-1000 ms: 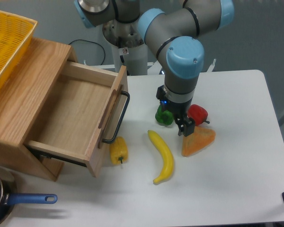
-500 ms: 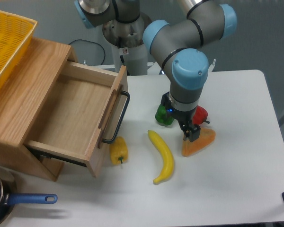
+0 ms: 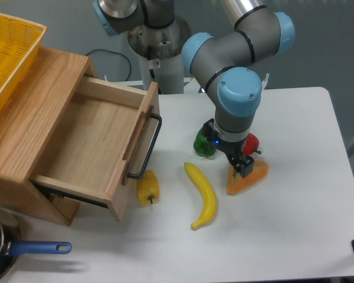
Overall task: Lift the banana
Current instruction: 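Move the gripper away from the peppers toward the yellow banana, then lower the gripper over the yellow banana's middle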
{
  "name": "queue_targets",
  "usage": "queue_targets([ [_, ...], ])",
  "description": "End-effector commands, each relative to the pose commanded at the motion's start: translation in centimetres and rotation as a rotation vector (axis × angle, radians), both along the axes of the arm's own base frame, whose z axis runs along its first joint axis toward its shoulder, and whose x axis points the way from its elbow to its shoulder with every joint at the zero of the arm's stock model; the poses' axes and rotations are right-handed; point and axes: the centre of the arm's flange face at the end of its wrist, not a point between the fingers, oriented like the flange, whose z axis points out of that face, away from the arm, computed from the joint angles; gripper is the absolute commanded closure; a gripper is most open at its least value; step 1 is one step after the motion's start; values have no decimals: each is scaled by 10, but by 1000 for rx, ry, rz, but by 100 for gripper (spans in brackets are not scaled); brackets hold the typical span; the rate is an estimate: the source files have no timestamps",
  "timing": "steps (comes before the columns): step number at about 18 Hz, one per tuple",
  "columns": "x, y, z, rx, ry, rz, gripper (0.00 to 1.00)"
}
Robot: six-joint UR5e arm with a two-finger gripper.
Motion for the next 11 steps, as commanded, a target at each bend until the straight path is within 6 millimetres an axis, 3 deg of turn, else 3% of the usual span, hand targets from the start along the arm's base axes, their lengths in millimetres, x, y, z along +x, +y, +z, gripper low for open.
queue_targets([
  [4, -2, 10, -15, 77, -3, 142, 0],
  [11, -16, 24, -42, 66, -28, 372, 0],
])
